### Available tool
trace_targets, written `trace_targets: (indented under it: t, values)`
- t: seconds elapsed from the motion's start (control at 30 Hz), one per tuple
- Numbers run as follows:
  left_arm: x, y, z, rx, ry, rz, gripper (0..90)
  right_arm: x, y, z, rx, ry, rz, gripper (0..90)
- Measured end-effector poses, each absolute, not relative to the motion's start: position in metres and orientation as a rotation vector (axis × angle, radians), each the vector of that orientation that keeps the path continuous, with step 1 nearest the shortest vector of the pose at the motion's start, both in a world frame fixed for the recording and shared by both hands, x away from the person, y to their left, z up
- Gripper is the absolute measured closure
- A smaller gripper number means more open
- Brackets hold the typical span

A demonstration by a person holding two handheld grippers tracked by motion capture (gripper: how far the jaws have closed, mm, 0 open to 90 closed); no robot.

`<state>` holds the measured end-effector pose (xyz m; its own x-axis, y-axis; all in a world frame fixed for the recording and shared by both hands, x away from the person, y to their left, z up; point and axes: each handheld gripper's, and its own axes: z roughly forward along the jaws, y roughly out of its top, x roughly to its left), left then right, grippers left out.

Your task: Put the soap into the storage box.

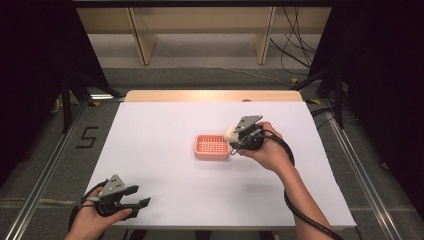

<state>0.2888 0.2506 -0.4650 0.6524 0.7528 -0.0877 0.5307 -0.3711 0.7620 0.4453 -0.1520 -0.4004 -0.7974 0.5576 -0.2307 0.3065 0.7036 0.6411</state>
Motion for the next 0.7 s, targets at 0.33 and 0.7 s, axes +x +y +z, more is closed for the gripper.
trace_targets:
  t: [0.33,0.7]
  values:
    - [0.289,0.251,-0.465,2.066,0.993,0.350,37.2,0.450,-0.147,-0.402,0.642,2.513,0.829,50.7]
    - [0.289,0.251,-0.464,2.067,0.989,0.355,37.2,0.453,-0.139,-0.400,0.651,2.537,0.825,50.7]
